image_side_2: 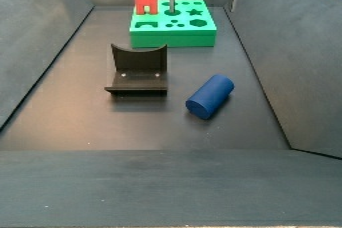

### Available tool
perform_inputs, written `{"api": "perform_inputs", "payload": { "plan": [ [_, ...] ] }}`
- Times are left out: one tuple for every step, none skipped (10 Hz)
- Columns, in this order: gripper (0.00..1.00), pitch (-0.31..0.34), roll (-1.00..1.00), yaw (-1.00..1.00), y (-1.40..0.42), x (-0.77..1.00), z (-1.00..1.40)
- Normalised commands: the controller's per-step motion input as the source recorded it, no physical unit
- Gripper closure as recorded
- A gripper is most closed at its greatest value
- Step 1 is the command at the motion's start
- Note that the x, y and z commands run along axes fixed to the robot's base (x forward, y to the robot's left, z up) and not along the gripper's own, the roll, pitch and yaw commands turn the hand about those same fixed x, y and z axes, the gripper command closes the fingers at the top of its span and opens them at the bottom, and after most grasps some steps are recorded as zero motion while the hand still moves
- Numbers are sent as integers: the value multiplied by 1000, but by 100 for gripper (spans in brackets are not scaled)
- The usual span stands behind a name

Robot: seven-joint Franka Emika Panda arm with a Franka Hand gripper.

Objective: Pick up the oval object. Move up. Place the oval object on the fixture. Regrasp the oval object. Move to above the board. Insert the oval object.
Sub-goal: Pick up the oval object.

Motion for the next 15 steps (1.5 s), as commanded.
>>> {"api": "perform_inputs", "payload": {
  "plan": [
    [0,0,-4,0,0,0,-6],
    [0,0,26,0,0,0,-103],
    [0,-20,-47,-180,0,-294,-426],
    [0,-51,-4,-631,0,-329,-646],
    [0,-76,0,-749,0,-323,-754],
    [0,-111,0,-737,17,-360,-846],
    [0,-111,0,-663,29,-297,-894],
    [0,-99,0,-609,103,-154,-914],
    [0,-49,54,-394,63,203,-1000],
    [0,0,74,-351,74,326,-1000],
    [0,0,53,-263,103,217,-1000],
    [0,0,50,-237,57,120,-1000],
    [0,0,44,-240,0,0,-1000],
    [0,-21,9,-203,0,-143,-1000],
    [0,-47,20,-211,0,-111,-1000]
  ]
}}
